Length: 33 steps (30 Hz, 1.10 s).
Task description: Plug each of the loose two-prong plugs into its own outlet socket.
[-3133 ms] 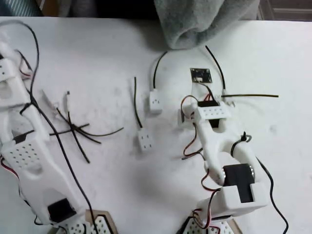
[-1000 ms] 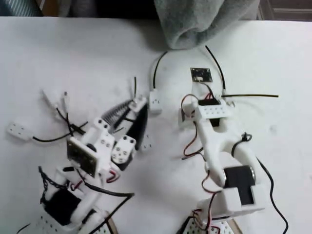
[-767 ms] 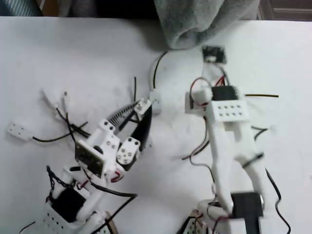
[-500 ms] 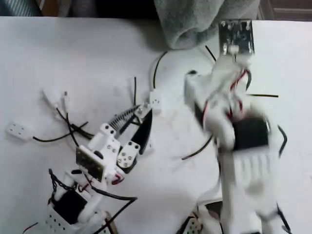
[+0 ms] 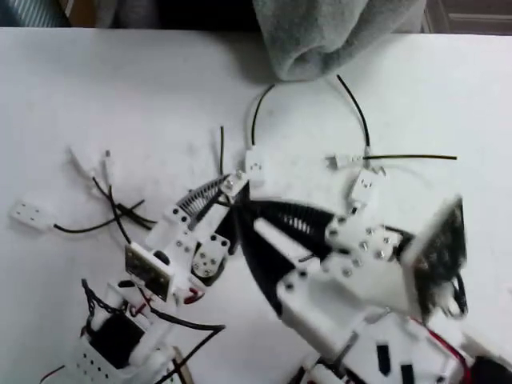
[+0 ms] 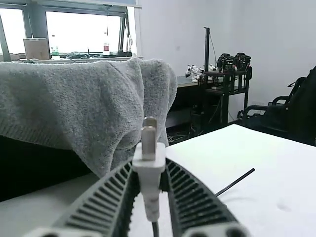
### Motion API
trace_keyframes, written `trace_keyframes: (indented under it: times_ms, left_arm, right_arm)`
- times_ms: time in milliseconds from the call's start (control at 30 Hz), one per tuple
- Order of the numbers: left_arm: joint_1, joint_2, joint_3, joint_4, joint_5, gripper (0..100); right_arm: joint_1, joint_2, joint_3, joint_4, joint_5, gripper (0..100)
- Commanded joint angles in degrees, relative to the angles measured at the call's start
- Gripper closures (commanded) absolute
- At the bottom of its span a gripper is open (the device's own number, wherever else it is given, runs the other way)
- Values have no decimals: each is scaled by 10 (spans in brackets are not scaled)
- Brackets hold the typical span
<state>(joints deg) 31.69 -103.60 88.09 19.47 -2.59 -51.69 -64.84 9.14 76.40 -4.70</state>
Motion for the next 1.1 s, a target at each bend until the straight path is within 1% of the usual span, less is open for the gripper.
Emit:
trace_keyframes:
  times_ms: [0, 67, 133, 200, 267, 467, 500, 567, 667, 833, 1067]
  left_arm:
    - [7, -8, -5, -14, -5, 977]
    - [7, -8, -5, -14, -5, 977]
    - [7, -8, -5, -14, -6, 977]
    - [5, -8, -5, -14, -5, 977]
    - [4, -8, -6, -14, -5, 977]
    - [-11, -8, -6, -14, -4, 977]
    - [-11, -8, -6, -14, -4, 977]
    - [-11, -8, -6, -13, -4, 977]
    - [-7, -8, -5, -9, -4, 977]
    - [-7, -8, -5, -9, -4, 977]
    - [-7, -8, -4, -9, -6, 977]
  right_arm:
    - [-10, -17, 119, -24, 5, 979]
    - [-11, -36, 194, -69, 5, 979]
    - [-11, -62, 259, -136, 6, 979]
    - [-11, -92, 308, -199, 6, 979]
    - [-11, -117, 347, -241, 6, 979]
    - [-7, -149, 394, -287, 7, 979]
    - [-7, -147, 395, -289, 14, 979]
    - [0, -141, 396, -300, 57, 979]
    - [47, -125, 396, -337, 101, 979]
    - [155, -54, 396, -392, 105, 979]
    - [262, 87, 392, -445, 108, 979]
